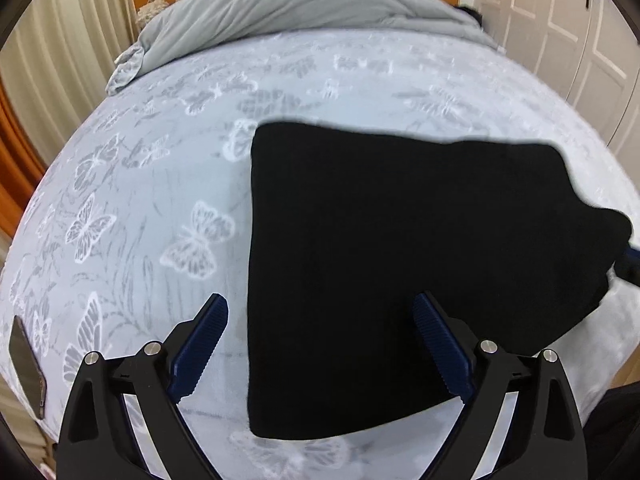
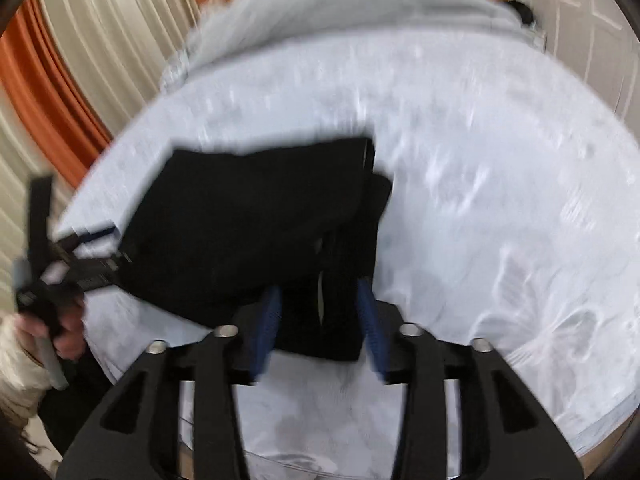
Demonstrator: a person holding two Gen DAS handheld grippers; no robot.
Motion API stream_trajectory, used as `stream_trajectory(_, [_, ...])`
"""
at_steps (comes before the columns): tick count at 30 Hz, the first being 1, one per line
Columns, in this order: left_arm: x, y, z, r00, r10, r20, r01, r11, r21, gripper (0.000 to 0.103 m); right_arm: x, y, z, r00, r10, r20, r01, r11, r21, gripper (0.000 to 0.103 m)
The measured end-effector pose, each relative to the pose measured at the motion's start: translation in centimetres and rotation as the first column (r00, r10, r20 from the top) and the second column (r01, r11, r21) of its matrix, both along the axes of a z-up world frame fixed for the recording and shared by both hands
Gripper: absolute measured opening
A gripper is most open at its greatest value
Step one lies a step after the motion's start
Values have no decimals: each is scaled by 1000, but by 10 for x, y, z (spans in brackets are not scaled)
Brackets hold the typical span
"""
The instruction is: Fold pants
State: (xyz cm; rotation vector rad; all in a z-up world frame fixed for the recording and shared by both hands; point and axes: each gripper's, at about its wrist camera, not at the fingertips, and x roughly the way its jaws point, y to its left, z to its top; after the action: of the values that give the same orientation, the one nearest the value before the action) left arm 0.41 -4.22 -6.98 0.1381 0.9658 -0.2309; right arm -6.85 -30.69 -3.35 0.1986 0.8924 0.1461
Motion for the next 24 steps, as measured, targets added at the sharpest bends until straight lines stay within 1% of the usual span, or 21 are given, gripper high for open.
stream_trajectory(1, [0, 1, 5, 1000, 2, 9, -2, 1000, -17, 92, -1, -4, 11, 999, -13, 40, 12, 1000, 25, 90])
stream_trajectory(2, [1, 2, 8, 1000, 3, 13, -3, 1000, -31, 92, 2, -7, 19, 998, -5, 59, 1, 998, 61, 90])
stream_trajectory(3, [2, 3, 10, 1000, 5, 15, -4, 999, -37, 92, 8, -8, 24, 998, 11, 57, -16, 996, 92, 90])
stream_trajectory(5, [6, 5, 12, 1000, 17, 17, -16, 999, -45, 92, 32, -6, 26, 998, 48, 36, -53, 984, 173, 90])
stream_trajectory(6, [8, 6, 12, 1000, 23, 15, -22, 999, -47, 92, 51, -1, 19, 997, 71, -1, -70, 983, 167, 90])
stream_trajectory(7, [11, 6, 12, 1000, 27, 10, -27, 998, -49, 92, 63, 3, 14, 997, 66, -31, -61, 991, 123, 90])
stream_trajectory(8, [13, 6, 10, 999, 34, 5, -34, 998, -49, 92, 79, 9, 2, 996, 48, -76, -46, 999, 26, 90])
stream_trajectory(9, [15, 6, 10, 999, 38, 3, -38, 998, -47, 92, 94, 17, -12, 992, 50, -115, -56, 997, -55, 90])
stream_trajectory(10, [16, 6, 9, 999, 41, 0, -41, 998, -44, 92, 104, 22, -23, 990, 47, -136, -61, 993, -97, 89])
stream_trajectory(11, [18, 6, 8, 999, 44, -2, -44, 998, -41, 92, 106, 23, -30, 988, 45, -145, -62, 992, -109, 89])
stream_trajectory(12, [18, 6, 7, 999, 44, -4, -44, 998, -40, 92, 110, 25, -39, 987, 52, -155, -69, 992, -107, 80])
stream_trajectory(13, [18, 5, 5, 999, 44, -5, -44, 998, -37, 92, 114, 29, -48, 984, 62, -166, -80, 992, -101, 61])
stream_trajectory(14, [19, 5, 4, 999, 45, -8, -46, 998, -32, 92, 113, 33, -50, 987, 45, -156, -68, 988, -142, 57])
stream_trajectory(15, [19, 5, 2, 999, 45, -13, -45, 999, -31, 92, 110, 36, -46, 990, 46, -134, -70, 981, -180, 36])
stream_trajectory(16, [20, 4, 0, 999, 42, -21, -43, 999, -27, 92, 106, 38, -37, 992, 52, -117, -74, 979, -191, 14])
stream_trajectory(17, [21, 3, -2, 999, 40, -30, -40, 999, -25, 92, 102, 36, -26, 995, 44, -84, -59, 981, -187, 7])
stream_trajectory(19, [22, 1, -4, 999, 37, -39, -38, 999, -22, 92, 94, 24, -8, 999, 24, -31, -28, 992, -127, 8])
stream_trajectory(20, [22, 0, -5, 999, 35, -40, -36, 999, -21, 92, 91, 20, -7, 1000, 10, -26, -14, 991, -135, 8])
stream_trajectory(22, [20, -3, -7, 999, 29, -35, -29, 999, -13, 92, 98, 17, -31, 996, -34, -87, 12, 972, -235, 15])
stream_trajectory(23, [20, -5, -7, 999, 25, -31, -25, 1000, -5, 92, 101, 16, -37, 993, -61, -105, 31, 962, -270, 16])
stream_trajectory(24, [19, -7, -8, 999, 24, -29, -24, 1000, 1, 92, 101, 15, -40, 991, -82, -103, 49, 957, -285, 17])
